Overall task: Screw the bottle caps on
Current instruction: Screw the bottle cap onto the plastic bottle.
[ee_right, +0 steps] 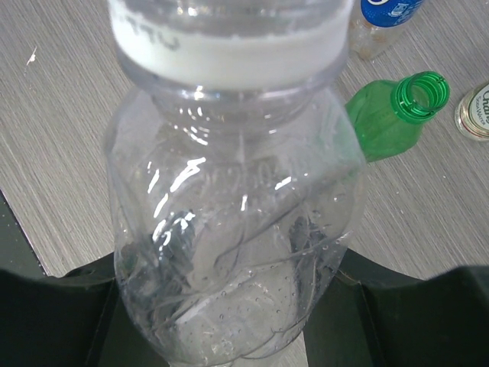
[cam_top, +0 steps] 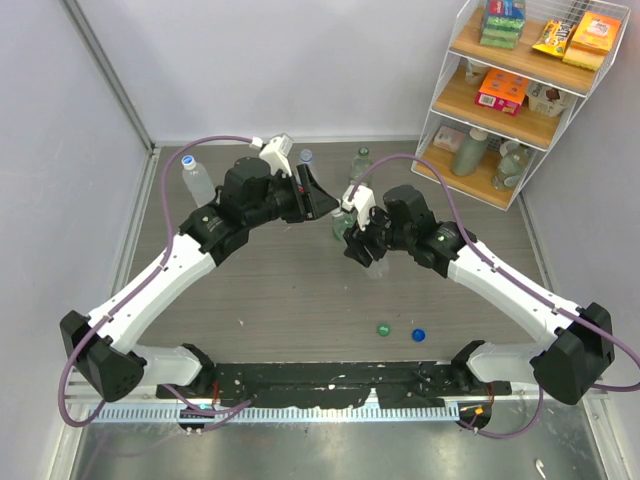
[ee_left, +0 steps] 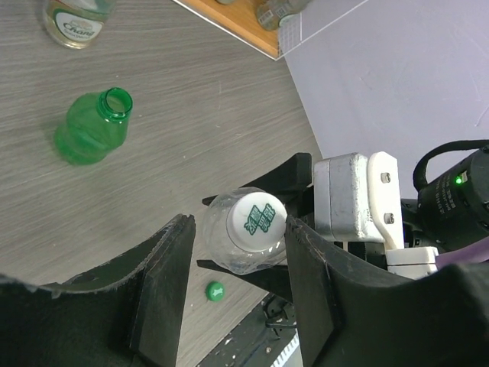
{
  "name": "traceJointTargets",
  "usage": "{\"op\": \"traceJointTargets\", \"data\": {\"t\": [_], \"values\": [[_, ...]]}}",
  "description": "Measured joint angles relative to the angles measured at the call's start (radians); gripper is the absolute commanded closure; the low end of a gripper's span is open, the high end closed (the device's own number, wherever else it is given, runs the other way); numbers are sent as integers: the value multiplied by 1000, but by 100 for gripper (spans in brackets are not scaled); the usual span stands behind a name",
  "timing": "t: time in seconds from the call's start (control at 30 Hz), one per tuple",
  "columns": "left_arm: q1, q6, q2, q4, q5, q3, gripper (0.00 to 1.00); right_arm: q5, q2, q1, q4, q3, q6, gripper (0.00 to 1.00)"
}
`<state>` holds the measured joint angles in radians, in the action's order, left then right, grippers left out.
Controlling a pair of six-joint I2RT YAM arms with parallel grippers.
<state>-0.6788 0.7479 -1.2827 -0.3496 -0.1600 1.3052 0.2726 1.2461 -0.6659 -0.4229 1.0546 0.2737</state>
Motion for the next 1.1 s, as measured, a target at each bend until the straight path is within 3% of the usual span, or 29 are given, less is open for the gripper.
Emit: {"op": "traceJointTargets", "data": {"t": [0.63,1.1], "values": [[0,1,-35,18,-78,0,54,2,0,-1,-19,0,0,99],[-1,-6,-42,23,-96,0,71,2,2,-1,-19,0,0,99]]}}
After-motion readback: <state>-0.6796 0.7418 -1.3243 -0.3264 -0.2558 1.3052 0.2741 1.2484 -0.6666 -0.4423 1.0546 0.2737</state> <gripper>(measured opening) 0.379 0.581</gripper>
